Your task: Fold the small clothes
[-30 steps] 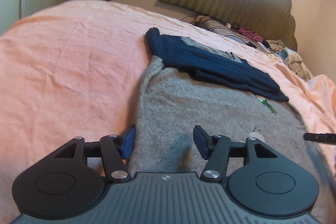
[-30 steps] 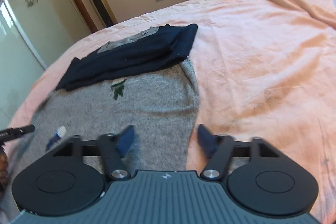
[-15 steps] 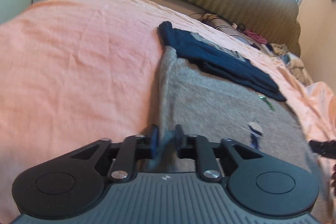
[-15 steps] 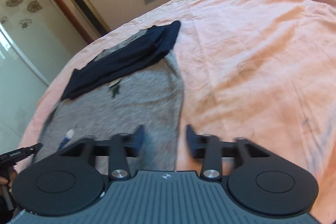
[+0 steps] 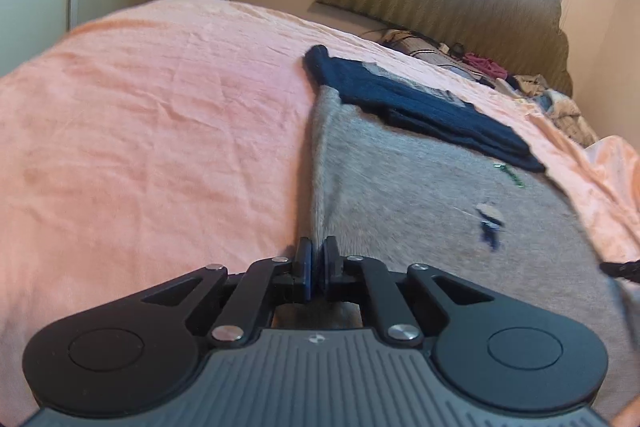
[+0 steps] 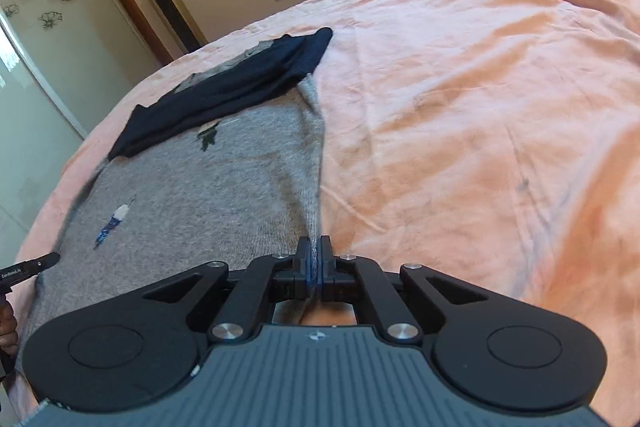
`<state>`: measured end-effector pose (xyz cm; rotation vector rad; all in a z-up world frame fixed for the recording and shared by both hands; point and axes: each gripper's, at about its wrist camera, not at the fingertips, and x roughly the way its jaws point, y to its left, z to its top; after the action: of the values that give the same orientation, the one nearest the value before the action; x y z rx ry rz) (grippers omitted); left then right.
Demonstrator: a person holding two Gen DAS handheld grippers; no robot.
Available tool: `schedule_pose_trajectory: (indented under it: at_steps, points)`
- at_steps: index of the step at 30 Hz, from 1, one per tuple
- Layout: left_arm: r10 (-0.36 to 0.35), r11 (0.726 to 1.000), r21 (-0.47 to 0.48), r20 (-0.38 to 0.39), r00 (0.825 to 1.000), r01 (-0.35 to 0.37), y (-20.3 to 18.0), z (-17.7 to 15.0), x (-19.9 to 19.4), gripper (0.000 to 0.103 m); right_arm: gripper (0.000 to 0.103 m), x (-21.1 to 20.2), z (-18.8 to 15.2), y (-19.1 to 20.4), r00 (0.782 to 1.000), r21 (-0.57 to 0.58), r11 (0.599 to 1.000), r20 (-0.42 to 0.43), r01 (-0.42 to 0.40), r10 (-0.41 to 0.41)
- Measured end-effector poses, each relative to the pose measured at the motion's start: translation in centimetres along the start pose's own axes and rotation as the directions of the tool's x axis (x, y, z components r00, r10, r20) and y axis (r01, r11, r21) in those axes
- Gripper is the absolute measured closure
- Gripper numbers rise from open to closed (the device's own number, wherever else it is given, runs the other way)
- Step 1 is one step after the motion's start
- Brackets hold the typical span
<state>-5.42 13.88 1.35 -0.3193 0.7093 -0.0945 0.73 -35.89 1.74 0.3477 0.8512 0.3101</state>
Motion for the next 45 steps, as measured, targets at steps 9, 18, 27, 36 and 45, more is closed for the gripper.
schedule_pose_trajectory:
  at_steps: [9,18,27,36,45]
  points:
    - [-0.007,1.0,0.005,0.005,1.0,0.007,-1.0,-3.6,-2.2,0.098,0.094,-1.4,-2.4,1.7,0.99,0.009,0.996,-0.103,-0.093,0.093]
    - [-0.092,0.994,-0.071,-0.055,0.994,0.088,1.1,-4.3,-4.7,0.089,0.081,-3.8,-3.7,-0.6,0.992,0.095,0.99,-0.074,-0.099,0.107]
    - [-0.162,0.971,-0.188,-0.074,0.984,0.146,0.1,-7.6,-6.3,0.098,0.094,-4.8,-6.6,1.8,0.968,0.03,0.986,-0.186,-0.165,0.167]
    - [-0.209,0.959,-0.216,-0.113,0.971,0.181,2.4,-7.9,-8.2,0.095,0.076,-7.1,-7.2,-0.8,0.97,0.105,0.979,-0.155,-0.174,0.189]
    - [-0.391,0.849,-0.414,-0.074,0.918,0.328,2.6,-9.2,-7.3,0.052,0.038,-7.8,-8.9,-0.5,0.915,0.227,0.921,-0.182,-0.317,0.36]
